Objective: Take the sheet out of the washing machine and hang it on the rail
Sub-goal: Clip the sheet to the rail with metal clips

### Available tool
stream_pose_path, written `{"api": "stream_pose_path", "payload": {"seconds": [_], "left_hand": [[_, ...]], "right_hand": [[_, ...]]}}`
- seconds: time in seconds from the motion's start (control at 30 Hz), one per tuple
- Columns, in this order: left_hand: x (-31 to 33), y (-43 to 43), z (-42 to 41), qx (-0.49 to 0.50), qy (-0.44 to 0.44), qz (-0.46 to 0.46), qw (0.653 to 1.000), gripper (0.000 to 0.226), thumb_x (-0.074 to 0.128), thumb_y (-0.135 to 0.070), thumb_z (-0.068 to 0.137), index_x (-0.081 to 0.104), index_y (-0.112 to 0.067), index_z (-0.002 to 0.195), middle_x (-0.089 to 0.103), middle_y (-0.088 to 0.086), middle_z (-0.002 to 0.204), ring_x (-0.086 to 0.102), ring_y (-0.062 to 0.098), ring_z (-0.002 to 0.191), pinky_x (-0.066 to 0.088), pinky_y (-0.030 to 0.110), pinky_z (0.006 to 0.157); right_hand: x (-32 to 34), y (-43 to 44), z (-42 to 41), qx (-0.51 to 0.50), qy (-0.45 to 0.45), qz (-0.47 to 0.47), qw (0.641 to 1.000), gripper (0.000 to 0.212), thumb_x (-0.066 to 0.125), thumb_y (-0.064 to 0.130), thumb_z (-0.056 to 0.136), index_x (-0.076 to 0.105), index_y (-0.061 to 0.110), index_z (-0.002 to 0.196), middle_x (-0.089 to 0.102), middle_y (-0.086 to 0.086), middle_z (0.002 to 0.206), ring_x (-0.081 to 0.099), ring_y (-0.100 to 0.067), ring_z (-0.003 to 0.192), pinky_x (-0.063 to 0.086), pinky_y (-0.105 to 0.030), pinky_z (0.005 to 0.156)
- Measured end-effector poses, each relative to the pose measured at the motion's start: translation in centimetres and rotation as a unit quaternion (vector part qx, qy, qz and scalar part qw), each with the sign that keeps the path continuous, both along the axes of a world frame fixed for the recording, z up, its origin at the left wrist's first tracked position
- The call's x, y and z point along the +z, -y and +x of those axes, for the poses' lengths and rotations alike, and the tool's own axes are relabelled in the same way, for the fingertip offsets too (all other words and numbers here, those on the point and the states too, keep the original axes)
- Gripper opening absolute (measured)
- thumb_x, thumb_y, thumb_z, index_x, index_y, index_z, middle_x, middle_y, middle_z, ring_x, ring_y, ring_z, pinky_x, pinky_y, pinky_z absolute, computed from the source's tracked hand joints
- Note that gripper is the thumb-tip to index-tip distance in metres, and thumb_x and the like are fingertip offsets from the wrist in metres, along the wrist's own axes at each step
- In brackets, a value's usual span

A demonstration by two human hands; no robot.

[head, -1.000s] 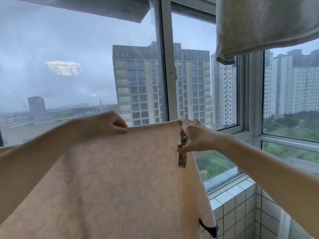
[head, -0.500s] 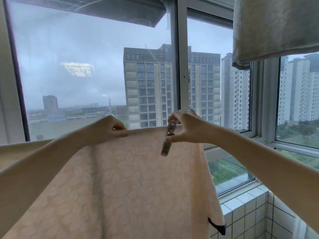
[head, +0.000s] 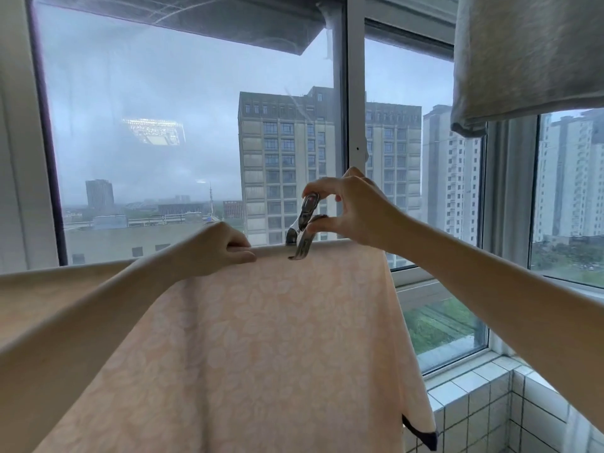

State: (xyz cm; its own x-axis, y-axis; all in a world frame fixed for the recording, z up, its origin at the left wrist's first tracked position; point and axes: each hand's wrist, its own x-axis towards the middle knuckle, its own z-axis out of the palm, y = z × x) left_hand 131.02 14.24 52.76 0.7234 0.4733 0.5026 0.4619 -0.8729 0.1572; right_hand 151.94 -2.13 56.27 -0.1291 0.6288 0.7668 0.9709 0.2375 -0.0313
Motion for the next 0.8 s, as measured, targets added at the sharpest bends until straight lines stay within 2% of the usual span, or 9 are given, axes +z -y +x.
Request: {"api": "stream_pose_path", "payload": {"seconds": [0.1,0.17,0.27,0.3,0.37,0.4,0.47,0.63,0.8], "left_hand": [[0.0,0.1,0.1,-0.004,0.008,0.001,1.0,0.018,0.07,-0.029,0.085,0.072,-0.013,0.077,0.051,-0.012,0.054,0.043,-0.001,0.049,0.034,0.015,0.053],[0.0,0.1,0.3,-0.005,0.005,0.002,1.0,0.018,0.07,-0.029,0.085,0.072,-0.014,0.077,0.051,-0.011,0.055,0.042,0.0,0.049,0.032,0.016,0.052],[0.0,0.0,0.4,-0.006,0.0,0.003,1.0,0.018,0.069,-0.031,0.085,0.071,-0.014,0.078,0.053,-0.01,0.057,0.042,0.0,0.051,0.031,0.016,0.053],[0.0,0.0,0.4,-0.007,0.0,0.002,1.0,0.018,0.069,-0.031,0.086,0.071,-0.014,0.079,0.052,-0.012,0.057,0.043,-0.001,0.05,0.031,0.014,0.052],[0.0,-0.1,0.3,-0.006,0.001,0.003,1.0,0.019,0.069,-0.032,0.085,0.071,-0.014,0.079,0.051,-0.014,0.056,0.044,-0.004,0.049,0.031,0.013,0.051],[0.0,-0.1,0.3,-0.005,0.0,0.002,1.0,0.02,0.069,-0.032,0.085,0.071,-0.013,0.079,0.05,-0.014,0.056,0.044,-0.004,0.048,0.03,0.014,0.051],[-0.1,-0.2,0.2,-0.001,-0.002,-0.001,1.0,0.022,0.069,-0.032,0.086,0.071,-0.012,0.079,0.049,-0.011,0.056,0.041,0.0,0.047,0.029,0.016,0.051],[-0.1,-0.3,0.1,0.004,-0.005,-0.004,1.0,0.024,0.068,-0.032,0.086,0.071,-0.009,0.081,0.047,-0.008,0.056,0.037,0.004,0.05,0.029,0.02,0.052],[-0.2,-0.4,0.2,0.003,-0.009,0.007,1.0,0.025,0.067,-0.033,0.087,0.066,-0.012,0.074,0.045,-0.009,0.056,0.038,0.006,0.052,0.03,0.024,0.054]], "right_hand": [[0.5,-0.6,0.0,-0.002,0.0,0.017,1.0,0.057,0.078,0.036,0.071,0.061,0.024,0.124,0.065,0.005,0.109,0.035,-0.006,0.09,0.029,-0.02,0.069],[0.6,-1.3,0.0,-0.004,0.004,0.006,1.0,0.056,0.078,0.035,0.072,0.061,0.024,0.124,0.066,0.005,0.11,0.035,-0.006,0.085,0.029,-0.024,0.071],[0.4,-2.6,0.0,-0.006,0.008,-0.032,0.999,0.053,0.079,0.034,0.072,0.063,0.022,0.121,0.066,0.006,0.11,0.04,-0.009,0.089,0.033,-0.026,0.074],[0.3,-3.0,0.0,0.003,0.006,-0.048,0.999,0.052,0.079,0.033,0.072,0.064,0.02,0.119,0.067,0.006,0.11,0.046,-0.011,0.093,0.037,-0.025,0.076],[0.4,-3.8,0.1,0.023,-0.014,-0.077,0.997,0.052,0.081,0.028,0.072,0.064,0.015,0.119,0.068,0.002,0.112,0.057,-0.013,0.102,0.038,-0.013,0.077],[0.5,-4.0,0.1,0.027,-0.023,-0.09,0.995,0.053,0.081,0.026,0.072,0.063,0.013,0.12,0.068,0.001,0.114,0.059,-0.011,0.106,0.034,-0.006,0.075],[0.6,-4.4,0.2,0.031,-0.035,-0.113,0.993,0.057,0.079,0.024,0.074,0.058,0.011,0.125,0.065,0.0,0.118,0.057,-0.009,0.11,0.032,-0.003,0.073],[0.6,-4.7,0.1,0.03,-0.054,-0.166,0.984,0.072,0.073,0.023,0.081,0.038,0.004,0.142,0.054,-0.007,0.133,0.05,-0.012,0.119,0.039,-0.014,0.087],[0.8,-3.8,-0.7,0.008,-0.051,-0.179,0.982,0.078,0.074,0.024,0.081,0.033,0.008,0.145,0.045,-0.008,0.142,0.051,-0.018,0.116,0.04,-0.023,0.093]]}}
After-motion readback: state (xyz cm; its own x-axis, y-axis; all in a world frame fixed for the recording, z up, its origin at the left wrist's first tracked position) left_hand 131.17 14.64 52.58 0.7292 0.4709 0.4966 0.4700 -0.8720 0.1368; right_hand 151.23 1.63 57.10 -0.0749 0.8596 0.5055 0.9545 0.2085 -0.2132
